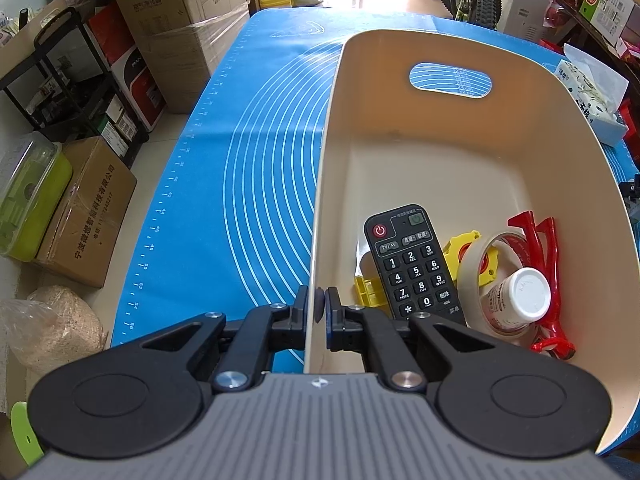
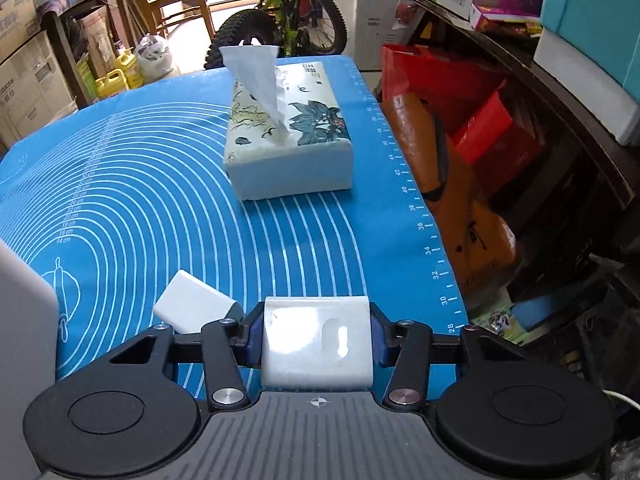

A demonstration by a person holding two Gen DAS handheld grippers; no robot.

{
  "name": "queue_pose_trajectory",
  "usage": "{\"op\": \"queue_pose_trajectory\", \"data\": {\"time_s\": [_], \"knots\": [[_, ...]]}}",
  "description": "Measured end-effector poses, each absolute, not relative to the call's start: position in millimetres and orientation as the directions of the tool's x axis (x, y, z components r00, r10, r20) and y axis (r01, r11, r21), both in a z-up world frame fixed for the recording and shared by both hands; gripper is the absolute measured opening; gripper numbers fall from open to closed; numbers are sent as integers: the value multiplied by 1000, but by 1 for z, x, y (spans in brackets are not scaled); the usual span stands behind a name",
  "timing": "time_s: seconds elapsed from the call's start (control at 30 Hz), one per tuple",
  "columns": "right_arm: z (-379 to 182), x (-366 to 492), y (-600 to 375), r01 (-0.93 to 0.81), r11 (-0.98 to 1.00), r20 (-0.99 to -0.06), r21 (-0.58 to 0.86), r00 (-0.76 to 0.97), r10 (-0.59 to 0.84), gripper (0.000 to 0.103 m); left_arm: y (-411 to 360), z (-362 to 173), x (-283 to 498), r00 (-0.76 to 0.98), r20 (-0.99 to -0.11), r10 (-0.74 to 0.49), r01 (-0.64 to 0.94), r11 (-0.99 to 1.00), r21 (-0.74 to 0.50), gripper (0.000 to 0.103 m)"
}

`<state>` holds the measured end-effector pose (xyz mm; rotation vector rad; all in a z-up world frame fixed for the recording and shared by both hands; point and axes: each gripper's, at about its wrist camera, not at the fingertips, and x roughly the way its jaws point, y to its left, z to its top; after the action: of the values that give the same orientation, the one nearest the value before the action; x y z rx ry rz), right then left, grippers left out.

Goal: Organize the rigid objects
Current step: 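Grasp the large white charger with the right tool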

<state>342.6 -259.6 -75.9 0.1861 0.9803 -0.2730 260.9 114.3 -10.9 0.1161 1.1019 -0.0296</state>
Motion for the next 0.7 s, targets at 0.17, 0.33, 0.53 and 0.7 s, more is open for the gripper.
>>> {"op": "queue_pose_trajectory", "data": {"time_s": [0.17,0.33,0.53,0.7], "knots": [[-74,335,-254,280,959,-828,37,546,-127,55,114,-11,261,452,-891,34,82,994,79,8],[-64,325,-247,264,963,-806,46,580,-120,55,115,-11,260,453,-891,31,83,994,77,8],[-41,316,-235,233,970,-771,73,630,-94,55,116,-11,260,454,-891,30,82,994,76,8],[-14,305,-217,181,973,-730,143,683,-20,55,116,-11,260,453,-891,26,82,994,71,8]]}}
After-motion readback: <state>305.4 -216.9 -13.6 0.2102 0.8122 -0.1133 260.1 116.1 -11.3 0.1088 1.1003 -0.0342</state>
